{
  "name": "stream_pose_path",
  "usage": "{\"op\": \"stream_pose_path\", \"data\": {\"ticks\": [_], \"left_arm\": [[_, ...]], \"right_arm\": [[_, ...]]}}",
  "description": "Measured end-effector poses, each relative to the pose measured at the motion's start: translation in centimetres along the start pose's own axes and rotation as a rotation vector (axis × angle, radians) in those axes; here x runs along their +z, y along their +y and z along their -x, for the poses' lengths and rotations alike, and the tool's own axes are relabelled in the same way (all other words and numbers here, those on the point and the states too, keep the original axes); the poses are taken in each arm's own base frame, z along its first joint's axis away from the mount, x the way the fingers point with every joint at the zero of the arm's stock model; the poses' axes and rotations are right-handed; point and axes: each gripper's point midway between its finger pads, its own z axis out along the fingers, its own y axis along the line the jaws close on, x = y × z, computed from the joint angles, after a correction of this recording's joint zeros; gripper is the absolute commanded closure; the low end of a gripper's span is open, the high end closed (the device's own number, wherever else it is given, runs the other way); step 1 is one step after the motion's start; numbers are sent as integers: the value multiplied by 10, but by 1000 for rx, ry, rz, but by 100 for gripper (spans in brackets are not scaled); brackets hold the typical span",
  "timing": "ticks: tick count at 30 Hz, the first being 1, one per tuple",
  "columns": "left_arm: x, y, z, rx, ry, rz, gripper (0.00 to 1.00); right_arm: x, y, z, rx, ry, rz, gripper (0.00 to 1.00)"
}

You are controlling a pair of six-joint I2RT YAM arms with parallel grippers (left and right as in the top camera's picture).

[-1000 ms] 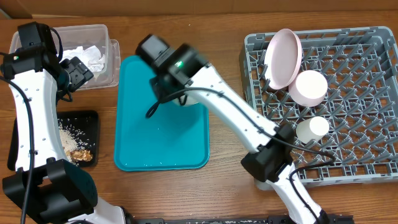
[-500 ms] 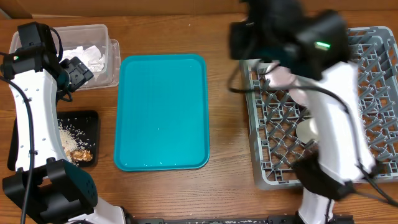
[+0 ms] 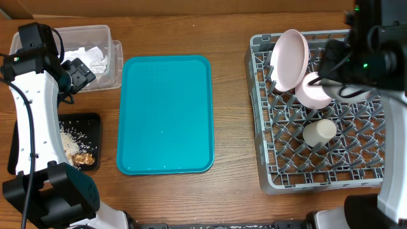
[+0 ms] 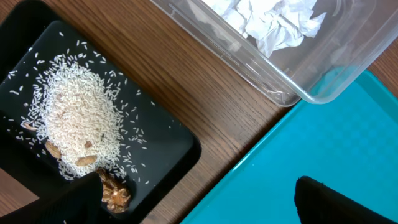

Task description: Sort waste into correct bins and load items into the dishwasher

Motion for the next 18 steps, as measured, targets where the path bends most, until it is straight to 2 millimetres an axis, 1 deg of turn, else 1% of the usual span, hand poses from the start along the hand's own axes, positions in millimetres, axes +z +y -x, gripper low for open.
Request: {"op": "stream_pose_path", "data": {"ticks": [2,4,5,9,12,14,18], "left_arm": [[0,0,0,0,0,0,0],[0,0,0,0,0,0,0],[0,0,0,0,0,0,0],[0,0,0,0,0,0,0],[0,0,0,0,0,0,0],[0,0,0,0,0,0,0],[0,0,0,0,0,0,0]], "right_arm": [[15,-27,3,81,32,-33,96],[25,-51,11,162,32,-43,96],[29,-63,19,204,15,-31,96],[40,-100,51,305,-73,80,96],[54,-122,63,349,-116,212,96],[66,-134,64,377,-128,294,96],[92,-146,64,404,-172,492,96]]}}
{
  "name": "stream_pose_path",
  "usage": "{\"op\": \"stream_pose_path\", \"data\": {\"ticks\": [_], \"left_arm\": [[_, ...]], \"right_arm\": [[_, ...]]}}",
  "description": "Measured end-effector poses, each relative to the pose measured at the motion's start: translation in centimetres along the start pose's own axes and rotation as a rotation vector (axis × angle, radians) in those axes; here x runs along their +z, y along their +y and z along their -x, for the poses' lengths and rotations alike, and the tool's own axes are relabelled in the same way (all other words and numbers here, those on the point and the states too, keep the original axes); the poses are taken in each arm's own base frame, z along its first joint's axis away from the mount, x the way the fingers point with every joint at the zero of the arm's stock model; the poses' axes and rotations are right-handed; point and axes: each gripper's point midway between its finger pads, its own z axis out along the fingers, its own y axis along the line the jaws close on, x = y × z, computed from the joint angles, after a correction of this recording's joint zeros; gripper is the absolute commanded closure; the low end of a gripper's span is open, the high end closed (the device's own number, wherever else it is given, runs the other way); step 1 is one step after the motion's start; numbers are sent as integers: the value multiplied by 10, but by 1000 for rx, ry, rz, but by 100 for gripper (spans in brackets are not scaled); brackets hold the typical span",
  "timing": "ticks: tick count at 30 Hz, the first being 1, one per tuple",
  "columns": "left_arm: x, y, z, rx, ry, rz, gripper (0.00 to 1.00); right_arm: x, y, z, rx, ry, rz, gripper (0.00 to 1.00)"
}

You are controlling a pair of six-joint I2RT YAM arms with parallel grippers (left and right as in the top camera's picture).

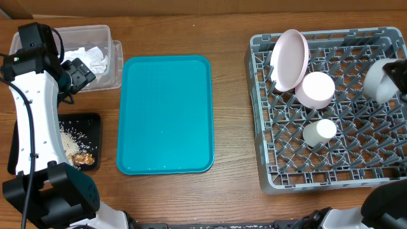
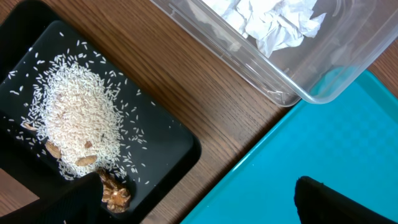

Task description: Sort waste into correct bins and load items into the dishwasher

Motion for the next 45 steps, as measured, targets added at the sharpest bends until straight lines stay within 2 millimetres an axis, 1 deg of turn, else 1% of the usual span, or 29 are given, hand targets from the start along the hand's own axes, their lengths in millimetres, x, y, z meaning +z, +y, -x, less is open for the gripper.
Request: {"op": "stream_pose_path", "data": {"ticks": [3,6,8,11,15,18,21,24,29,34,37,39,41,43,45], "left_arm": [[0,0,0,0,0,0,0],[0,0,0,0,0,0,0],[0,0,0,0,0,0,0],[0,0,0,0,0,0,0],[0,0,0,0,0,0,0],[0,0,0,0,0,0,0],[0,0,0,0,0,0,0],[0,0,0,0,0,0,0],[0,0,0,0,0,0,0],[0,0,0,0,0,0,0],[0,0,0,0,0,0,0],[0,0,0,0,0,0,0],[0,0,0,0,0,0,0],[0,0,0,0,0,0,0],[0,0,0,0,0,0,0]], "right_arm": [[12,-4,-2,-21,-18,184,96],[17,-2,-9,-49,-23,326,96],[20,-2,-15,-46,-17,379,96],[25,-9,-23,-5,0,386,96],[31,-22,-29,77,14,341,96],[35,-36,-32,153,18,272,96],[35,-50,-35,217,20,206,96],[34,-57,-37,251,23,175,95],[30,-61,-37,283,22,155,93],[21,-73,-38,355,16,136,87],[13,-86,-40,418,10,100,79],[8,-97,-44,461,10,50,75],[5,-110,-48,494,7,-26,75],[3,-123,-60,543,28,-118,75],[1,-130,-65,558,31,-172,75]]}}
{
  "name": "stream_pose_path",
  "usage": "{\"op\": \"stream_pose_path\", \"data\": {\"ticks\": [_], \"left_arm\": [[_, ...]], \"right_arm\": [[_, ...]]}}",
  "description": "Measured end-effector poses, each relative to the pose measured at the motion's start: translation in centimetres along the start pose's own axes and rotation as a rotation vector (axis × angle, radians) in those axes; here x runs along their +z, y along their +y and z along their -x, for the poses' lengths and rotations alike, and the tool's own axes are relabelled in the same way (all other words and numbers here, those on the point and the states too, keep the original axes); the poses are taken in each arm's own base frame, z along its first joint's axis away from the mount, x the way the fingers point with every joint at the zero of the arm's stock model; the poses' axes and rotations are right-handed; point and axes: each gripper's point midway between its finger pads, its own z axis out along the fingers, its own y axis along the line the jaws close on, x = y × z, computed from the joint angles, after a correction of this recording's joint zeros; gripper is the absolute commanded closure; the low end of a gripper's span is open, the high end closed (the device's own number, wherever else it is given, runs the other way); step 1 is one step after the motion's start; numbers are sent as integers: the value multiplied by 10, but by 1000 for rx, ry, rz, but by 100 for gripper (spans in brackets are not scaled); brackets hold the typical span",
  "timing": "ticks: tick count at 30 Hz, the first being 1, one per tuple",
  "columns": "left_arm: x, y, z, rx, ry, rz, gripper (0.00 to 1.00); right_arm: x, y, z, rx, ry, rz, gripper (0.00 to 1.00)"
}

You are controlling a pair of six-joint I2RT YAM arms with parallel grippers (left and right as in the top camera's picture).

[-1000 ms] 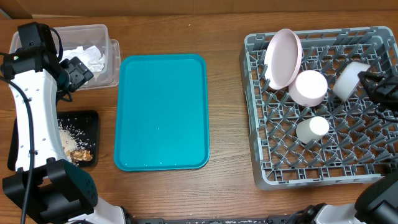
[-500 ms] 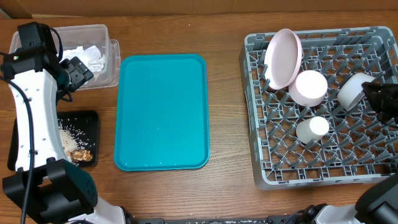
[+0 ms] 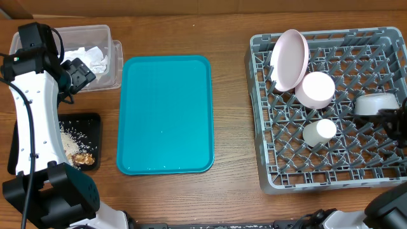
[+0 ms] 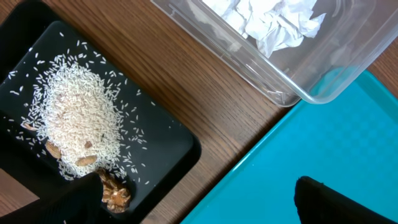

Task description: Sort waste into correct bins and load items into the dishwasher

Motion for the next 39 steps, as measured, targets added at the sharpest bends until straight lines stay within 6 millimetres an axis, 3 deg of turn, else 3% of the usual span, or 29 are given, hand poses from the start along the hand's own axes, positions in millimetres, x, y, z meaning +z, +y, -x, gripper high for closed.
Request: {"op": "stream_pose_path", "data": {"ticks": [5,15,18,20,25,28,32,35,39], "left_arm": [[0,0,0,0,0,0,0],[0,0,0,0,0,0,0],[0,0,0,0,0,0,0],[0,0,0,0,0,0,0],[0,0,0,0,0,0,0],[0,0,0,0,0,0,0],[0,0,0,0,0,0,0],[0,0,0,0,0,0,0],[0,0,0,0,0,0,0]], "right_arm": [[-15,-2,-5,-5,-46,-57,75],[-80,39,-28,-152,-241,-1,73],[-102,57,-24,-237,-364,13,86],[-107,65,-19,-271,-409,7,96],[-79,68,1,-281,-416,-47,96],[-40,60,16,-266,-361,-98,96],[3,35,20,-229,-276,-207,96],[16,17,23,-196,-258,-283,96],[12,0,23,-144,-274,-361,96]]}}
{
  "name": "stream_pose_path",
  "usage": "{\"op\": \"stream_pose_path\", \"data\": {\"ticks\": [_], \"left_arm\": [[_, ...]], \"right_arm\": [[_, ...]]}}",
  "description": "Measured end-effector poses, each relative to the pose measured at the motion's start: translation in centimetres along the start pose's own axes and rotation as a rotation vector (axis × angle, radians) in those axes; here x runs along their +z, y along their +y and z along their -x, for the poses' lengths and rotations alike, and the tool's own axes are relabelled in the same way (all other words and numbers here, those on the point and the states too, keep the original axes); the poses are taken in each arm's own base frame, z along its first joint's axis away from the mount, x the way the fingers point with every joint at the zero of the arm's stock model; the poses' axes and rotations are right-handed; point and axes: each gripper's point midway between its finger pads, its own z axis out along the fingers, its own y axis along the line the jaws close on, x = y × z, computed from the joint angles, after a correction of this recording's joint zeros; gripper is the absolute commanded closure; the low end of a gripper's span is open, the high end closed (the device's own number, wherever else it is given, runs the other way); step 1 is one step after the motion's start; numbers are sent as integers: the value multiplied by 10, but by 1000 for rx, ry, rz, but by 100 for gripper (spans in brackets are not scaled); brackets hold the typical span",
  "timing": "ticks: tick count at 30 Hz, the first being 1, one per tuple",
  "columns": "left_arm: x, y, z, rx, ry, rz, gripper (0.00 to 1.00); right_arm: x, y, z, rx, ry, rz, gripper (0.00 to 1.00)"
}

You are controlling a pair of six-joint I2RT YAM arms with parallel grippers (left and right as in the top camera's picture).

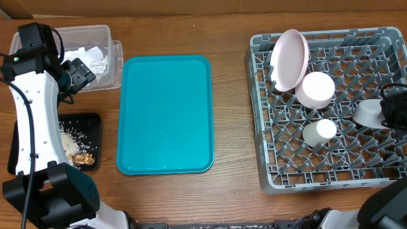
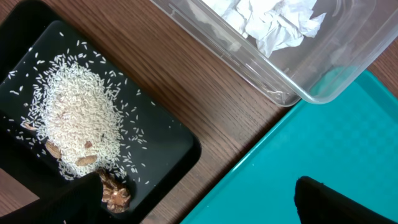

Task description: Sort waste into correct bins and load items into the dishwasher

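Observation:
The grey dish rack [image 1: 261,114] at the right holds a pink plate [image 1: 287,58] on edge, a pink cup [image 1: 315,89] and a cream cup [image 1: 318,132]. A white bowl [image 1: 367,113] lies in the rack's right part, with my right gripper [image 1: 389,109] against its right side, apparently shut on it. My left gripper [image 1: 79,73] hangs by the clear bin [image 1: 116,63] of crumpled paper. In the left wrist view that gripper [image 2: 193,205] is open and holds nothing. It spans the black tray [image 2: 168,149] of rice and the teal tray's edge [image 2: 348,137].
The teal tray [image 1: 165,114] lies bare in the middle of the table. The black food-waste tray [image 1: 95,124] with rice and brown scraps sits at the left front, under my left arm. The clear bin [image 2: 323,87] stands behind it.
The white bowl in my right gripper has moved slightly lower and to the left in the rack's right part. My left arm has not moved.
My right arm first hung over the rack's back right, above the pink cup. Then it stood at the right edge with a white bowl. The bowl was then lower over the rack, and now lies among its right-hand tines. The left arm stayed still.

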Motion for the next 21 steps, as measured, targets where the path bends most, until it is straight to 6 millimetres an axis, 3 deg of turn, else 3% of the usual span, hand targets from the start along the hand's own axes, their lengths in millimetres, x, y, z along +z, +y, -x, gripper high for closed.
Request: {"op": "stream_pose_path", "data": {"ticks": [4,12,15,21], "left_arm": [[0,0,0,0,0,0,0],[0,0,0,0,0,0,0],[0,0,0,0,0,0,0],[0,0,0,0,0,0,0]], "right_arm": [[-3,-23,-2,86,-18,-121,96],[-8,-38,-9,152,-3,-201,96],[-17,-21,0,128,-27,-123,96],[-56,30,31,21,-164,108,96]]}}
